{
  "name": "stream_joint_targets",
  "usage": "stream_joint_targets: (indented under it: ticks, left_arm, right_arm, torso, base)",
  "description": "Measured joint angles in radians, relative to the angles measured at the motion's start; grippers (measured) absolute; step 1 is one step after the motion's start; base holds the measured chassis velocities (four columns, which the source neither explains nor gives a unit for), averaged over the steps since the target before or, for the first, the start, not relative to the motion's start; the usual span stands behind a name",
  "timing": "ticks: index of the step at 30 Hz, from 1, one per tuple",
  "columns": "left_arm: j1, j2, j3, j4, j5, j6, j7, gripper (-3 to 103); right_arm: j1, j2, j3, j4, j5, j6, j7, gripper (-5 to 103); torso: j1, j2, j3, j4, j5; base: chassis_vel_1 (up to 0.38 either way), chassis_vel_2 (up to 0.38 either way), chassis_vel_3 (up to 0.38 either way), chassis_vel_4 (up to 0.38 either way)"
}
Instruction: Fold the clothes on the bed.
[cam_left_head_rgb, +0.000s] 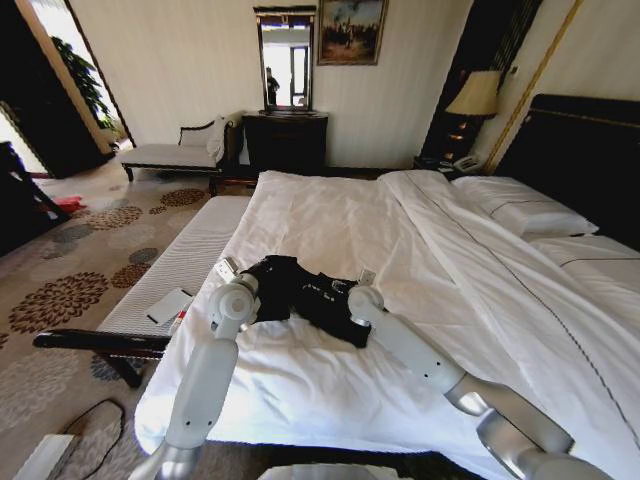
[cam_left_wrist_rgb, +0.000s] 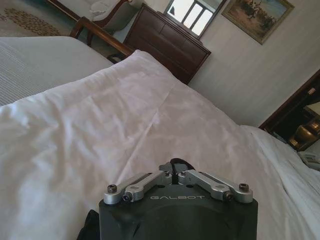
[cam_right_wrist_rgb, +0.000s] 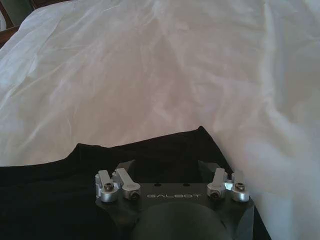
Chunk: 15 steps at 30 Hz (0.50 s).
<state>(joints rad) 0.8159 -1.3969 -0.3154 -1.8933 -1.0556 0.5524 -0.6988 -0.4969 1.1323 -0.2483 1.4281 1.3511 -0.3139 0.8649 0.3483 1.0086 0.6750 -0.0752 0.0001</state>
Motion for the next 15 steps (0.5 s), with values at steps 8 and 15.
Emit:
stream_joint_targets:
  ticks: [8,15]
  left_arm:
    - [0.012,0.011,-0.01,-0.009,0.001,0.001,-0.004,0]
    - [0.018,0.013,-0.017,-0.017,0.001,0.001,-0.006,0]
  right_arm:
    - [0.004,-0.038,-0.025,0.01,-0.055,-0.061,0.064,41]
    - [-0.002,-0.062,-0.015,0.041,-0.065,-0.055,0.07,14]
  torso:
    - [0.0,0.0,0.0,-0.0002,0.0]
    - [0.0,0.0,0.0,0.0,0.0]
  base:
    - [0.0,0.0,0.0,0.0]
    - [0.0,0.0,0.0,0.0]
